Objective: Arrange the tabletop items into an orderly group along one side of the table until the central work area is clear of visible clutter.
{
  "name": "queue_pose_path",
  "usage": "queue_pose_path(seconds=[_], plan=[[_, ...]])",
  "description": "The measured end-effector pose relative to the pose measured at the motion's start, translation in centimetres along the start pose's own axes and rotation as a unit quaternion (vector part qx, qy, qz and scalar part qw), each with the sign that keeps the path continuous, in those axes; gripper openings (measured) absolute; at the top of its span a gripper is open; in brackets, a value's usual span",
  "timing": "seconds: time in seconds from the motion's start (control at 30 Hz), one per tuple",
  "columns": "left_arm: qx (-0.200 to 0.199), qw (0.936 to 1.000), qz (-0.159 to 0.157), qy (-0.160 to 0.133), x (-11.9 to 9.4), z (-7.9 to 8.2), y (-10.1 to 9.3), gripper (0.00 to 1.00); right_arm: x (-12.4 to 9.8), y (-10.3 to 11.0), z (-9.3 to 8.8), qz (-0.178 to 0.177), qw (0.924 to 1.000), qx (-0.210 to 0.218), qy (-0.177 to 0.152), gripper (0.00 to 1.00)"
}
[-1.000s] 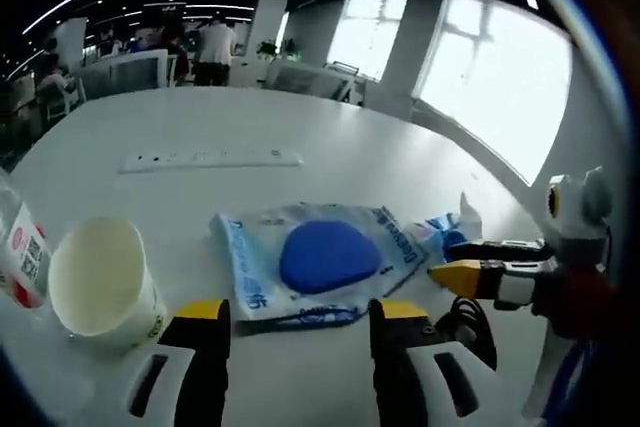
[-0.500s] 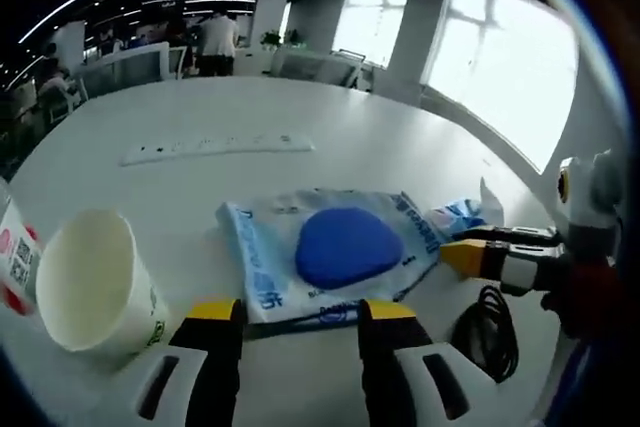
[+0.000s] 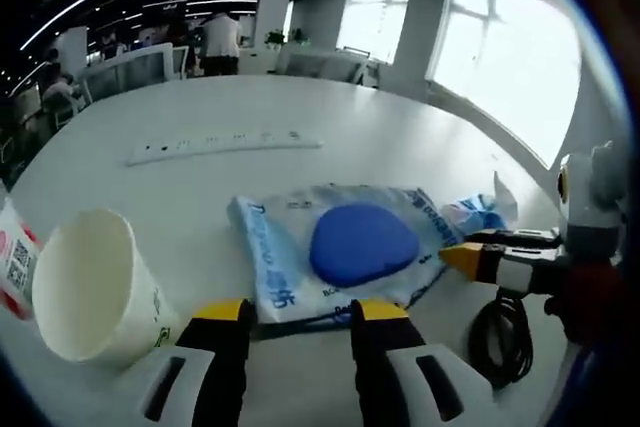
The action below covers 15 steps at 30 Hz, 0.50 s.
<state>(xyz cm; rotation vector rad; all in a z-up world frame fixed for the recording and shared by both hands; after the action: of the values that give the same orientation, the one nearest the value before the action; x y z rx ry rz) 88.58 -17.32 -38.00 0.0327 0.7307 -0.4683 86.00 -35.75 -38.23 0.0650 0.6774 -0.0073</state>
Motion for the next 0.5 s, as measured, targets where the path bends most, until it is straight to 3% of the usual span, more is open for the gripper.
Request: queue_pose_path(seconds=[0.17, 0.23, 0.33, 0.5], plan=[[0.004, 1.0, 0.001, 0.005, 0.3, -0.4, 0.1, 0.35, -0.1, -0.4, 0.0, 0.0, 0.9999, 0.012, 0.002, 0.14], [0.006, 1.0, 0.003, 0.005, 0.4, -0.4, 0.2, 0.33, -0.1, -0.7, 0.0, -0.003, 1.0, 0.005, 0.001, 0.05], [0.002, 1.0, 0.004, 0.003, 0.4, -0.3, 0.3, 0.3, -0.2, -0.7, -0.1, 0.002, 0.9999, 0.011, 0.002, 0.03], [-0.035, 0.9994, 0.007, 0.003, 0.3, -0.4, 1.0, 0.12, -0.3, -0.8, 0.1, 0.0, 1.0, 0.002, 0.0, 0.0]])
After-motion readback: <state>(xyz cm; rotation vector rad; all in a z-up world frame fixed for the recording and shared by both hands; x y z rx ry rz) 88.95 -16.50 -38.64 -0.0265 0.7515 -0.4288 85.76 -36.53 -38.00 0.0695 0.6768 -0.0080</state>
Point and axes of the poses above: the point that each gripper's makers call its tool centre point, and the gripper's own axes: x roughly forward along the fingers, y roughly to its left, z roughly out of its top, the point moved 3 cm from there along -x, roughly backward along the fingers, and after that the axes turned 3 degrees about -y, right-handed, at the moved point
